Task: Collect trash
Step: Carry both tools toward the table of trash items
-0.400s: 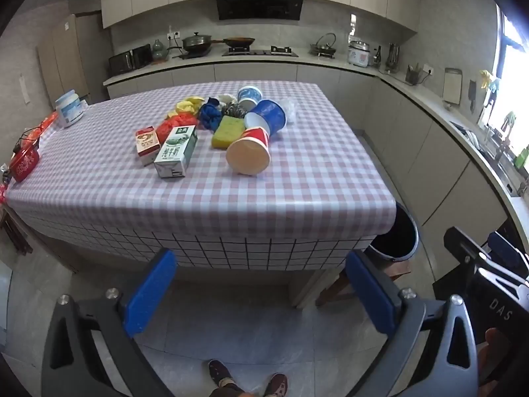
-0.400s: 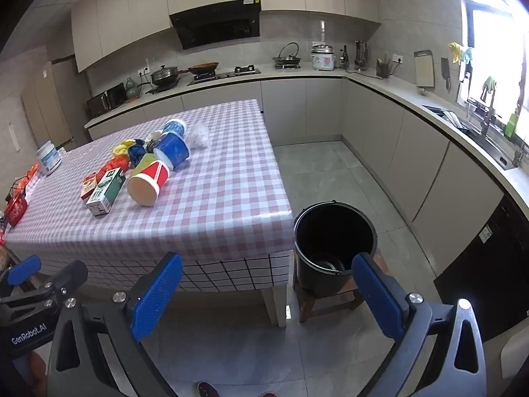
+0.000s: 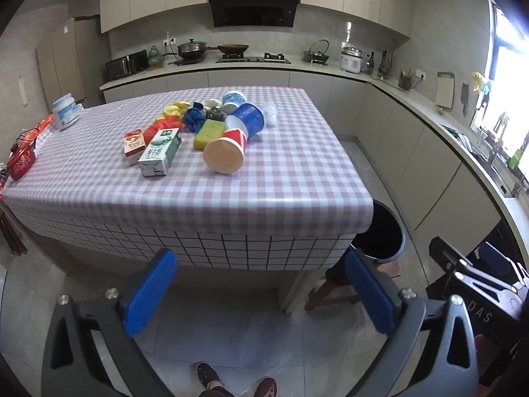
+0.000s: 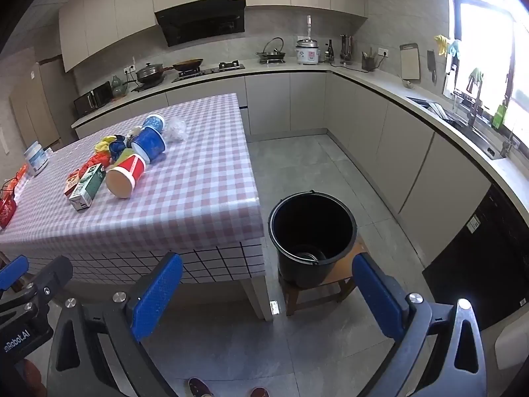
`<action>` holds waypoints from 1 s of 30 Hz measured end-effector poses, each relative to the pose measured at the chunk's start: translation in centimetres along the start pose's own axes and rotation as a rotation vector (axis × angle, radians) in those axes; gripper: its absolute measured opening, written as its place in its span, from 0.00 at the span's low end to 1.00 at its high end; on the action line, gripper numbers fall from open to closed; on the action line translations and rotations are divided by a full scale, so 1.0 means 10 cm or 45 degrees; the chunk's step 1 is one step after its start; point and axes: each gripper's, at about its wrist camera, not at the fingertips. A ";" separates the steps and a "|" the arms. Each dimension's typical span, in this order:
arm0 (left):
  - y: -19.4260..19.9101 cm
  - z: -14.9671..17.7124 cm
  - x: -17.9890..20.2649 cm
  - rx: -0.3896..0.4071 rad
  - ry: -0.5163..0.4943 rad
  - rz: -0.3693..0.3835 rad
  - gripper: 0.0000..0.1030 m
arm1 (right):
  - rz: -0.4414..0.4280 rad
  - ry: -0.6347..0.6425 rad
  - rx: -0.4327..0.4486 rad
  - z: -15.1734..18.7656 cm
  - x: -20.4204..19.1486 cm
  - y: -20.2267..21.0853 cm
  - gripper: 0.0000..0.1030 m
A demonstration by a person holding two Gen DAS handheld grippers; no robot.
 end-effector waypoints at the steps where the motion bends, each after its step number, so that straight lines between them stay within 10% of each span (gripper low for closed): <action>1: -0.01 0.02 0.03 -0.005 -0.003 0.000 1.00 | 0.004 -0.008 -0.001 0.01 0.05 0.00 1.00; 30: -0.01 0.08 0.39 0.006 -0.026 -0.009 1.00 | 0.001 -0.030 -0.035 0.01 0.42 -0.06 1.00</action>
Point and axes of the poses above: each gripper's, at about its wrist camera, not at the fingertips, and y roughly against the way its jaws point, x to its right, z to its underside, and after that the axes turned 2 degrees about z, right-handed
